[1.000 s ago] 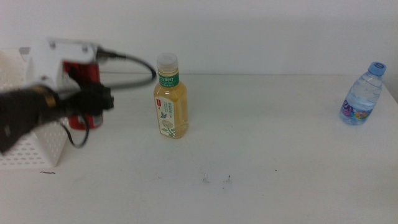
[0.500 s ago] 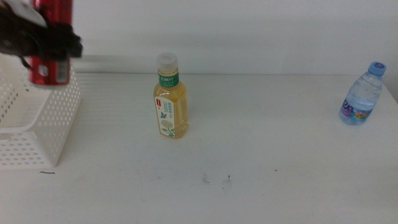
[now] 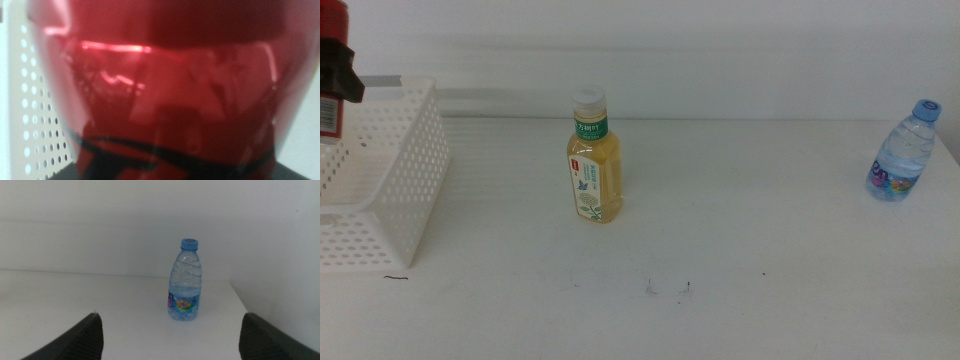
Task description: Use arms to grab the bottles and put them into the dustbin to the left of the table.
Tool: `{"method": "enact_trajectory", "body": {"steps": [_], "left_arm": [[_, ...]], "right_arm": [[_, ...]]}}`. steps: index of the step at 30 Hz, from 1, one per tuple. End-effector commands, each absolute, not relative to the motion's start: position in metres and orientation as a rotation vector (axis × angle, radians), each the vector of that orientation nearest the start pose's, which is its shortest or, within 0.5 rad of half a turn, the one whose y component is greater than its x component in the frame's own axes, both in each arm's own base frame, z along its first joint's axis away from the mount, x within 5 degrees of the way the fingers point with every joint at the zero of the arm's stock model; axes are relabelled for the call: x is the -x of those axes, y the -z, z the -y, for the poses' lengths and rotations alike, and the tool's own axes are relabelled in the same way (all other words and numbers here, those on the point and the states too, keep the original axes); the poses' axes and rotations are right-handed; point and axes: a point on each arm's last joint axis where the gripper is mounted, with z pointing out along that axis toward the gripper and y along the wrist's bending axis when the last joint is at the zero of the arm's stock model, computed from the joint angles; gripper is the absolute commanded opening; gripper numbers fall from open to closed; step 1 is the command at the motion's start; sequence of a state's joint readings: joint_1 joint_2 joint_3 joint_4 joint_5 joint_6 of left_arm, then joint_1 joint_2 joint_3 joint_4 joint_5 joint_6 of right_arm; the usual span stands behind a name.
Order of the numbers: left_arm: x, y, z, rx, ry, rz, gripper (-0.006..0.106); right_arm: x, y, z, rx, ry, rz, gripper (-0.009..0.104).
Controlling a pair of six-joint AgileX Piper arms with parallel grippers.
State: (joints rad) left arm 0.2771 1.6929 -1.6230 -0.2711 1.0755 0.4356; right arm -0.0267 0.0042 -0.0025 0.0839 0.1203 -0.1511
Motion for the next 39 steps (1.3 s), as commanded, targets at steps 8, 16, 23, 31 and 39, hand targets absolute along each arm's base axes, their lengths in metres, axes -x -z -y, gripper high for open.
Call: {"method": "enact_trajectory", "body": {"steps": [8, 16, 23, 31, 39], "left_arm": [[-0.384, -0.319, -0.111, -0.078, 0.102, -2.635, 0.035], [-0.394, -0.277, -0.133, -0.056, 0.129, -2.744, 0.035], [-0.404, -0.244, -0.139, -0.045, 0.142, -2.806, 0.035], [-0.411, -0.235, -0.134, -0.090, 0.100, -2.819, 0.066], [-0.411, -0.235, -0.129, -0.096, 0.123, -2.827, 0.094]], "right_arm": [[-0.056, -0.203, 0.001, 0.039, 0.074, -1.594, 0.092], [-0.056, -0.203, 0.001, 0.039, 0.074, -1.594, 0.092], [-0.056, -0.203, 0.001, 0.039, 0.074, -1.594, 0.092], [-0.056, -0.203, 0.001, 0.039, 0.074, -1.594, 0.092], [-0.056, -0.203, 0.001, 0.039, 0.074, -1.594, 0.092]]}}
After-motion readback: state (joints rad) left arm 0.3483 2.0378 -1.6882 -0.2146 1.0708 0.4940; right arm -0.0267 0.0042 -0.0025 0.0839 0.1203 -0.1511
